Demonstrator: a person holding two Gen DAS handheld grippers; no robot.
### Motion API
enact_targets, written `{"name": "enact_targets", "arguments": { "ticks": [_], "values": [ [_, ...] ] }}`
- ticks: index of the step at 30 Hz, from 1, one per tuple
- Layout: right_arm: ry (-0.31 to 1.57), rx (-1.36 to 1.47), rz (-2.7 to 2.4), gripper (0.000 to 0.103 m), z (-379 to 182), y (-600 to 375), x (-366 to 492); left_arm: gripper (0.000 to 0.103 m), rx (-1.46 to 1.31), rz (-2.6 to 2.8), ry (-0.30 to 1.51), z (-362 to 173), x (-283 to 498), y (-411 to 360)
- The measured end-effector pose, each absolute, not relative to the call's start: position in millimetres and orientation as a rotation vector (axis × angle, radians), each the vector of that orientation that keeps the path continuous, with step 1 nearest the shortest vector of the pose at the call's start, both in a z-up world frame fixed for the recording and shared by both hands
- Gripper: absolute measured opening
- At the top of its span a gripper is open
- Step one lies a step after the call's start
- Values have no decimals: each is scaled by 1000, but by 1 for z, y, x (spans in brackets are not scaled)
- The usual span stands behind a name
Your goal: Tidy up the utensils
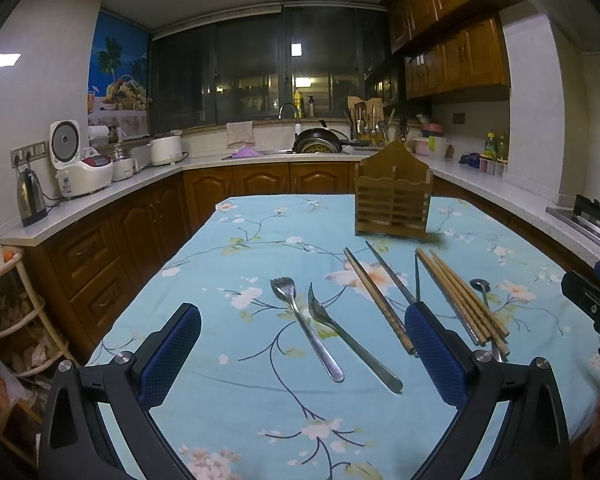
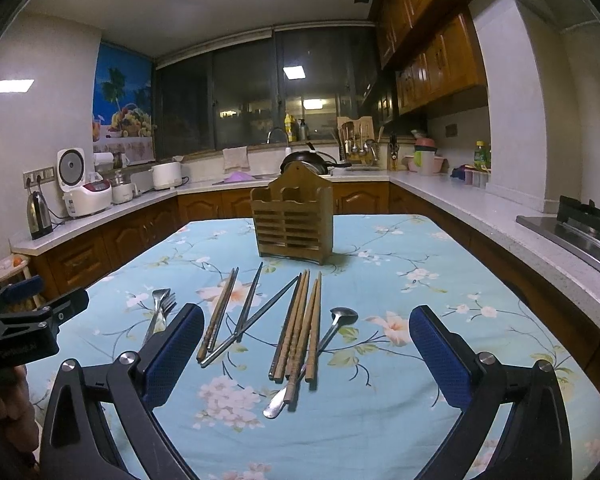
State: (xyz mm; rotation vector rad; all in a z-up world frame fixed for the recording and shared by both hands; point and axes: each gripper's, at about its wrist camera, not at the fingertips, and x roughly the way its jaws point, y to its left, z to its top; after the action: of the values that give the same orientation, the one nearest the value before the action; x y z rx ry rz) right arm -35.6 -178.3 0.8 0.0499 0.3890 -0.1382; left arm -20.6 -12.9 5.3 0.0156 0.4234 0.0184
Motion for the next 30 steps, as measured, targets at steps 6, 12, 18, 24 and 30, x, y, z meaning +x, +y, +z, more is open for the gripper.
{"name": "enact_targets", "arguments": {
  "ticks": [6,12,18,24,30],
  "values": [
    [389,55,-134,103,1,-178,-36,102,17,17,425,7,-20,-13],
    [389,57,-132,103,2,-178,-36,102,14,18,424,6,-21,-13],
    [389,58,-132,103,3,-178,-37,102,14,18,424,7,-21,-15],
    [390,59,-131,103,3,-178,-37,102,11,17,428,6,-22,-19],
    [391,59,-131,103,3,-177,-37,102,12,16,434,12,-20,-27]
  ]
}}
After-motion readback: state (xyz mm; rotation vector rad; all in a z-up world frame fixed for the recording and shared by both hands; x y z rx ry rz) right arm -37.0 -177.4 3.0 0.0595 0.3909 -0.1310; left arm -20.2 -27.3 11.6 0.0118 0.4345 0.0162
